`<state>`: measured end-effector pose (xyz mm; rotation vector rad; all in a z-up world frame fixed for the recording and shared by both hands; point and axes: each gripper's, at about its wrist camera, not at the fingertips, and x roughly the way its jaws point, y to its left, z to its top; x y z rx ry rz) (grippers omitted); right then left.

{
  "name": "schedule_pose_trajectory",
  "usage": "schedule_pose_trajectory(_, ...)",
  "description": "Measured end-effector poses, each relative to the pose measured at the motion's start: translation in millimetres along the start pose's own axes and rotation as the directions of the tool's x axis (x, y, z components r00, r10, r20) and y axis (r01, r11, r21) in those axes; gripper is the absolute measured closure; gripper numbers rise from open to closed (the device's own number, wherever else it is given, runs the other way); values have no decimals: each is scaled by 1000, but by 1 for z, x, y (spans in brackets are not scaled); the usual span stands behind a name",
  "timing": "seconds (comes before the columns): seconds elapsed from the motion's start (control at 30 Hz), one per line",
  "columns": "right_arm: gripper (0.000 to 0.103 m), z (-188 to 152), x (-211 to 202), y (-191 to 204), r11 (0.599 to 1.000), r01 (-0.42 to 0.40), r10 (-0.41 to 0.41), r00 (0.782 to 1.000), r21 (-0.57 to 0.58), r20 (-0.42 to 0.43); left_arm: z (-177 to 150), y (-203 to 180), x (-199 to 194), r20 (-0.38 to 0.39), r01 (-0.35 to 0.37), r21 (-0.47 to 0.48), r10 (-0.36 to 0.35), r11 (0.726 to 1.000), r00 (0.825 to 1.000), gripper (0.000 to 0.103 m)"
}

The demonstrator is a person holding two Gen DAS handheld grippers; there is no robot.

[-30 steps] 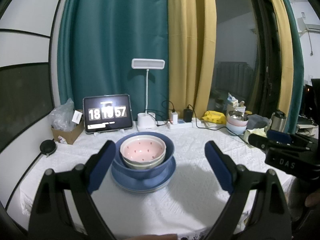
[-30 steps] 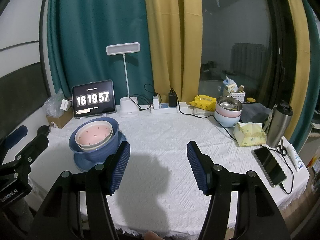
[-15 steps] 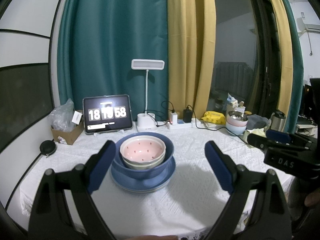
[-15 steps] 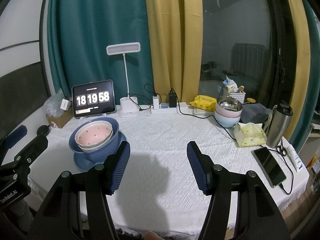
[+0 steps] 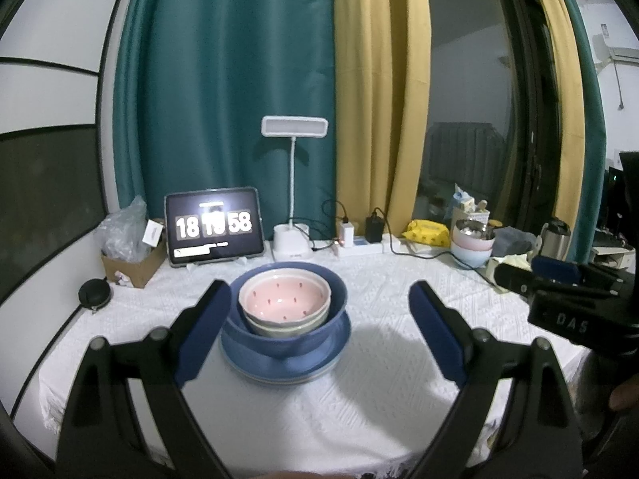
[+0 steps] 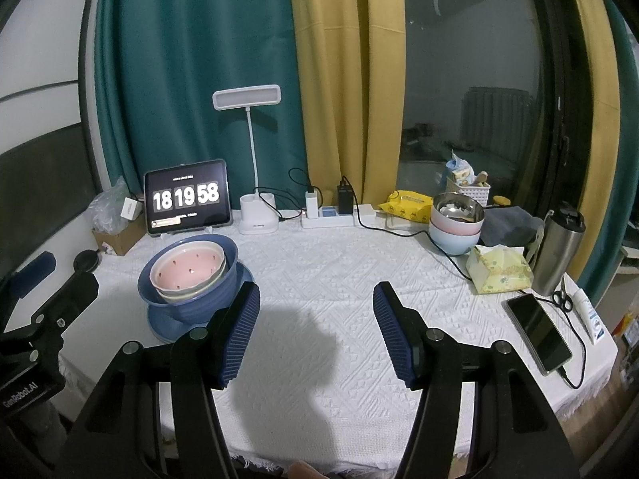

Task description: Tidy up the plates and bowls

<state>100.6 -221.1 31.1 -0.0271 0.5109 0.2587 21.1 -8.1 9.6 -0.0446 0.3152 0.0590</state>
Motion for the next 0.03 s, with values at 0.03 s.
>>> schedule_pose_trajectory(0.03, 41, 0, 0, 0, 1000, -1, 1, 1000, 1, -1, 0, -1, 0, 0, 1, 2, -1, 1000, 1000, 12)
